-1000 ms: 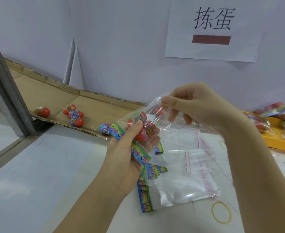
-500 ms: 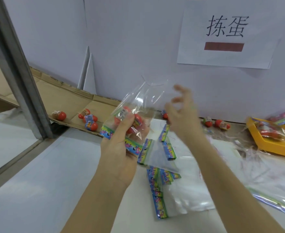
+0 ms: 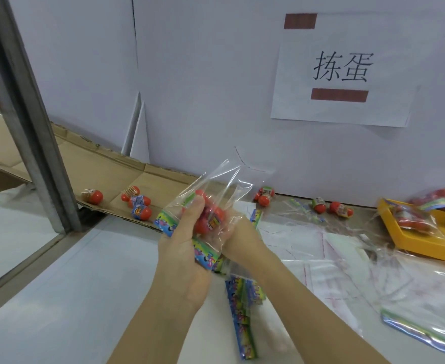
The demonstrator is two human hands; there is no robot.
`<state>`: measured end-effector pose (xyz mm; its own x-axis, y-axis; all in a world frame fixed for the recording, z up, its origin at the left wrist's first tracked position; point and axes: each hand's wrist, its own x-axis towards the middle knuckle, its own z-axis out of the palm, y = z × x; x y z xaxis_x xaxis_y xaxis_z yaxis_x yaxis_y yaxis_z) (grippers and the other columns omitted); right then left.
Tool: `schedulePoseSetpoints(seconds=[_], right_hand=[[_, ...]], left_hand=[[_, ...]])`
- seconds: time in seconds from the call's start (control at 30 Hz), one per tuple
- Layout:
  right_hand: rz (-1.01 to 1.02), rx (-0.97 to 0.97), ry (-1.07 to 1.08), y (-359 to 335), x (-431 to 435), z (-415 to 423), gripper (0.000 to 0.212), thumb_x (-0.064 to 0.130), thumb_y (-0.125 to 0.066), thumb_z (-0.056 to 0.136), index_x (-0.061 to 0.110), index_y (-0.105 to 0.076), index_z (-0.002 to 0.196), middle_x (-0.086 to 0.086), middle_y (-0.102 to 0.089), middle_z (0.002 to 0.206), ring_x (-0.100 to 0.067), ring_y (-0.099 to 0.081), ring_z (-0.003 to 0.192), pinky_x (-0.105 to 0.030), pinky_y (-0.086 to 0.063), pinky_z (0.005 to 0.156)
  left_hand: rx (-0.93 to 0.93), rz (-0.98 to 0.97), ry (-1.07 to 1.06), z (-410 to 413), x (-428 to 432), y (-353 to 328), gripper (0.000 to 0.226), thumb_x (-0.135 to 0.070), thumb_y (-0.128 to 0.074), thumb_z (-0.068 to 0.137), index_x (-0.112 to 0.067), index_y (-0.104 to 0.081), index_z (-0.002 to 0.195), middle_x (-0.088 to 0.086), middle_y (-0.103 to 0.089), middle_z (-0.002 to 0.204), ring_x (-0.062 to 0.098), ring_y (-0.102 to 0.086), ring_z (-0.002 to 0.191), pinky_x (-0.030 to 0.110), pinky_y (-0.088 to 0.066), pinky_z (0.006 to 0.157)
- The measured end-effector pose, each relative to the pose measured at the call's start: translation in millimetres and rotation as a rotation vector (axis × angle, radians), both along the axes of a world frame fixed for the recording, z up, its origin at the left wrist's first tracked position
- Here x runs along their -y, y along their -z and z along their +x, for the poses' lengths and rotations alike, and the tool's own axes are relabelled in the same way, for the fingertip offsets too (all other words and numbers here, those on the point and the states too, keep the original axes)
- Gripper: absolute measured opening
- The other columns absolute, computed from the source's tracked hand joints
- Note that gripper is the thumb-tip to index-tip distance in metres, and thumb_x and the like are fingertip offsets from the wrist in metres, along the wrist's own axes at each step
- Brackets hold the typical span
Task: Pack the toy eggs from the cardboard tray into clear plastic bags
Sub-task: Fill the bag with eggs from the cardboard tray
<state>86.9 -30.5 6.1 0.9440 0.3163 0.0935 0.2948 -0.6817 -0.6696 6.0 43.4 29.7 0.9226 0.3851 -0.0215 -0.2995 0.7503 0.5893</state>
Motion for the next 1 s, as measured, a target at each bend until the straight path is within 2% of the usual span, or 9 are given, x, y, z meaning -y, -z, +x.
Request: schedulePoseSetpoints(seconds=[0.13,0.23,0.3,0.43,0.6,0.7,0.77,0.87,1.0], right_hand=[[0.623,-0.028,0.01,-19,25,0,0.037,0.002,-0.049,0.092,0.037,-0.054,0.098,0.003,-0.063,0.086,-0.011,-0.062,0.068,-0.022,-0.05,0.06],[1.138,-0.147,0.054,-49,52,6,0.033,0.007,-0.046,0.097,0.034,-0.063,0.105,0.005,-0.068,0.079,-0.012,-0.064,0.058,-0.03,-0.052,0.06],[1.414,-0.248,0.055,-70,70,6,0.03,0.01,-0.045,0.097,0.03,-0.066,0.1,0.0,-0.068,0.088,-0.017,-0.067,0.057,-0.031,-0.055,0.057],[1.726,-0.355,-0.097,-95,85,-7,0.014,0.013,-0.057,0.083,0.02,-0.059,0.095,-0.007,-0.059,0.09,-0.017,-0.063,0.057,-0.024,-0.052,0.052],[2.02,-0.507,-0.303,-104,76,-20,0.029,0.01,-0.063,0.072,0.008,-0.053,0.098,-0.013,-0.061,0.085,-0.017,-0.058,0.06,-0.022,-0.05,0.048],[2.111,-0.666,-0.297,-104,67,-23,0.041,0.014,-0.07,0.066,0.006,-0.052,0.102,-0.013,-0.058,0.084,-0.02,-0.058,0.059,-0.022,-0.051,0.047],[2.078,-0.663,-0.197,-102,60,-23,0.03,0.01,-0.07,0.067,0.006,-0.053,0.092,-0.009,-0.054,0.077,-0.016,-0.056,0.058,-0.02,-0.049,0.045],[1.814,-0.503,-0.059,-98,54,-20,0.012,0.005,-0.063,0.082,0.01,-0.053,0.08,-0.003,-0.051,0.067,-0.011,-0.052,0.05,-0.018,-0.044,0.041],[1.456,-0.293,-0.037,-102,62,-20,0.011,0.02,-0.059,0.091,0.017,-0.054,0.081,0.001,-0.051,0.064,-0.012,-0.043,0.043,-0.019,-0.034,0.037]], left_hand=[[-0.01,0.064,0.024,-4,-3,-2,0.038,-0.023,-0.072,0.071,-0.014,-0.072,0.108,0.013,-0.074,0.107,0.026,-0.073,0.092,0.034,-0.059,0.062],[-0.08,0.093,0.003,-2,-5,-2,0.053,-0.032,-0.079,0.058,-0.015,-0.071,0.108,0.011,-0.074,0.104,0.024,-0.074,0.084,0.033,-0.057,0.056],[-0.109,0.096,0.005,-2,-5,-4,0.059,-0.037,-0.08,0.048,-0.016,-0.072,0.103,0.008,-0.076,0.099,0.023,-0.074,0.081,0.032,-0.057,0.054],[-0.136,0.105,-0.002,0,-4,0,0.04,-0.028,-0.077,0.058,-0.015,-0.072,0.096,0.007,-0.076,0.091,0.021,-0.074,0.075,0.031,-0.057,0.052],[-0.13,0.12,0.042,-1,-2,4,0.031,-0.027,-0.075,0.061,-0.015,-0.074,0.09,0.008,-0.076,0.092,0.022,-0.074,0.075,0.032,-0.058,0.053],[-0.138,0.12,0.046,0,-1,6,0.017,-0.026,-0.076,0.062,-0.018,-0.076,0.078,0.006,-0.076,0.087,0.021,-0.074,0.071,0.032,-0.057,0.052],[-0.154,0.116,0.041,1,-1,6,0.016,-0.025,-0.076,0.062,-0.019,-0.076,0.077,0.005,-0.076,0.085,0.02,-0.074,0.069,0.032,-0.057,0.051],[-0.159,0.108,0.039,1,-1,6,0.019,-0.026,-0.076,0.063,-0.018,-0.077,0.08,0.006,-0.076,0.087,0.021,-0.074,0.073,0.033,-0.057,0.052],[-0.147,0.119,0.03,0,-2,4,0.042,-0.028,-0.078,0.059,-0.012,-0.072,0.098,0.006,-0.075,0.086,0.021,-0.074,0.074,0.032,-0.057,0.053]])
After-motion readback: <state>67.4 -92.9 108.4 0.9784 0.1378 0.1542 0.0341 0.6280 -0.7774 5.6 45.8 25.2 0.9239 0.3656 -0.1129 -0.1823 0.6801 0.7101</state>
